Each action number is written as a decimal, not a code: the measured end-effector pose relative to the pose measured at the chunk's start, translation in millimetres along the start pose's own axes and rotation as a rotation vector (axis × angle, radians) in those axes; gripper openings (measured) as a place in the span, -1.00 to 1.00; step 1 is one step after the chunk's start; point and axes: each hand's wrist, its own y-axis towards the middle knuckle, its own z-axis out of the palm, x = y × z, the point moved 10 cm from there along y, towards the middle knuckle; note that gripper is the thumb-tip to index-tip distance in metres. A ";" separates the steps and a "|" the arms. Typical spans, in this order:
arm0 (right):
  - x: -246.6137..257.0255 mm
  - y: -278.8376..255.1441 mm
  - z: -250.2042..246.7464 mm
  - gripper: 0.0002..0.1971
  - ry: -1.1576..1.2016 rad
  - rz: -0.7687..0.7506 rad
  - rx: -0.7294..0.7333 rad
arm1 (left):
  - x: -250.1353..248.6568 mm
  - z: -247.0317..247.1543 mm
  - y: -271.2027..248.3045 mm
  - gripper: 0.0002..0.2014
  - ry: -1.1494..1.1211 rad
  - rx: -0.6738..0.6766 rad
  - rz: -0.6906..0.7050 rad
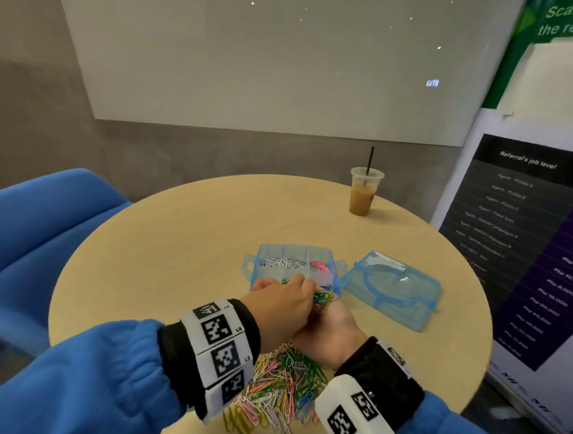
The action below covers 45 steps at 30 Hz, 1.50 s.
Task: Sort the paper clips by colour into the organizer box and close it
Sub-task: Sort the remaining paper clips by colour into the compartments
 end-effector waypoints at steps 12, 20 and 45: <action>5.8 15.5 -19.5 -0.44 0.157 -0.090 -0.046 | 53.0 19.0 4.7 -0.64 -0.731 -0.261 -0.176; 2.7 12.6 -13.4 -0.35 0.303 -0.086 0.024 | 71.4 14.5 -10.3 -0.83 -0.938 -0.475 -0.245; 4.2 11.5 -16.3 -0.44 0.263 -0.069 0.054 | 98.0 15.5 -29.1 -0.71 -1.310 -0.595 -0.310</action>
